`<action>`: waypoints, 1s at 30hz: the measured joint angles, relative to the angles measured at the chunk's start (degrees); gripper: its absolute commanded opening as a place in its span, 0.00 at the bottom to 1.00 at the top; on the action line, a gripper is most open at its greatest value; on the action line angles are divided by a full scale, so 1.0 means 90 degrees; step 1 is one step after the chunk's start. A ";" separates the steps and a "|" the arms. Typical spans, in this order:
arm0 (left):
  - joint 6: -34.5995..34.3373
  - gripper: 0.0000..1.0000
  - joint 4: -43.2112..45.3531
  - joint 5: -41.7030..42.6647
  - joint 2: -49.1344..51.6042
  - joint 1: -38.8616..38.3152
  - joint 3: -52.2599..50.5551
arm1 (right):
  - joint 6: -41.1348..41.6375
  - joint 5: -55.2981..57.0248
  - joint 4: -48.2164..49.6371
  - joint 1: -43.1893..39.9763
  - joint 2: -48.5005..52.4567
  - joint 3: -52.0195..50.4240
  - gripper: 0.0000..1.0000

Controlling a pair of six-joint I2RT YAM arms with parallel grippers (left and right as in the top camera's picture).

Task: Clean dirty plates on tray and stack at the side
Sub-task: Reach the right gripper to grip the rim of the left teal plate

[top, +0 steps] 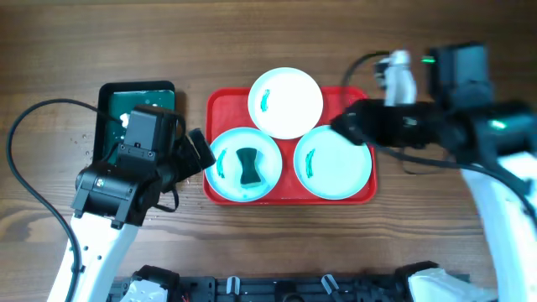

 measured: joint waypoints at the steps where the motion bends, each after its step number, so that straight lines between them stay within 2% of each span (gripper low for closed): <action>1: 0.0000 1.00 0.0002 0.0024 0.0000 0.0000 0.0000 | 0.0090 0.0338 0.0124 0.0408 0.0243 0.0000 0.76; 2: 0.0000 1.00 0.0012 0.0041 0.0000 0.0000 0.0000 | 0.0270 0.0799 0.0376 0.0823 0.0534 0.0000 0.80; 3: 0.0000 1.00 0.0015 0.0044 0.0000 0.0000 0.0000 | 0.0449 0.1178 0.0597 0.1132 0.0775 0.0000 0.78; 6: 0.0000 1.00 0.0019 0.0046 0.0000 0.0000 0.0000 | 0.0952 0.2239 0.1248 0.1960 0.1795 0.0005 0.58; 10: 0.0000 1.00 0.0017 0.0046 0.0002 0.0000 0.0000 | 0.1166 0.2596 0.1632 0.2227 0.3191 0.0002 0.45; 15: 0.0002 1.00 0.0019 0.0046 0.0002 0.0000 0.0000 | 0.1163 0.2535 0.2004 0.2227 0.4558 -0.0002 0.45; 19: 0.0000 1.00 0.0019 0.0046 0.0002 0.0000 0.0000 | 0.0945 0.2489 0.2023 0.2242 0.4631 -0.0002 0.43; 22: 0.0000 1.00 0.0017 0.0046 0.0046 0.0000 0.0000 | 0.0867 0.2487 0.2108 0.2259 0.4631 -0.0034 0.33; 25: 0.0000 1.00 0.0015 0.0073 0.0277 0.0000 0.0000 | 0.0831 0.2487 0.2365 0.2268 0.4631 -0.0330 0.29; 29: 0.0005 1.00 0.0024 0.0333 0.0967 0.0000 0.0000 | 0.0823 0.2363 0.2635 0.2271 0.4631 -0.0702 0.12; 30: 0.0005 1.00 0.0036 0.0357 0.1129 0.0000 0.0000 | 0.0838 0.2317 0.2671 0.2276 0.4631 -0.0707 0.11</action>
